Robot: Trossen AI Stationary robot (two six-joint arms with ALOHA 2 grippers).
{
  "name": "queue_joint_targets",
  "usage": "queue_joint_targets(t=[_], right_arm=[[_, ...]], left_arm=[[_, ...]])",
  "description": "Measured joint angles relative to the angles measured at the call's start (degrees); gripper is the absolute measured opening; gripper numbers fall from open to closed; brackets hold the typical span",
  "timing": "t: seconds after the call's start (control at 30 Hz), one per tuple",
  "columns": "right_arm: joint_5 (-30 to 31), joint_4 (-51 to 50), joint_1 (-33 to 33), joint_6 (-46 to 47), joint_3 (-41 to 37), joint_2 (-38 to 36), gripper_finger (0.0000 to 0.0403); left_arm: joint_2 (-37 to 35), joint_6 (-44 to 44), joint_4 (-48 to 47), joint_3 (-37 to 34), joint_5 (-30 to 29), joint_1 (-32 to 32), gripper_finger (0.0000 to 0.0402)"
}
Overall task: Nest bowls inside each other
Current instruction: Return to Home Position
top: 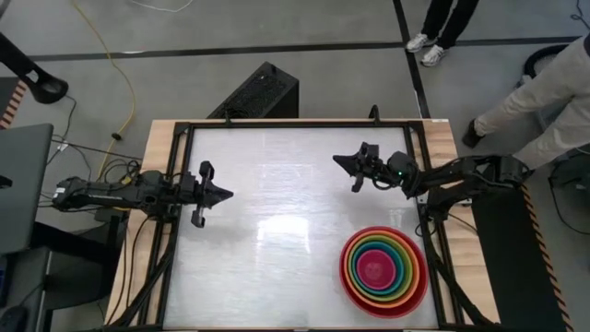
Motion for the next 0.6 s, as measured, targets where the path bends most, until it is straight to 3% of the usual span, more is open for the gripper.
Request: queue_joint_targets(t=[0.6], right_arm=[[0.03, -2.77, -0.04, -0.17, -11.95, -16.80, 0.0002]], left_arm=[[-15.12, -1.99, -17.23, -0.02, -5.17, 0.00, 0.0000]])
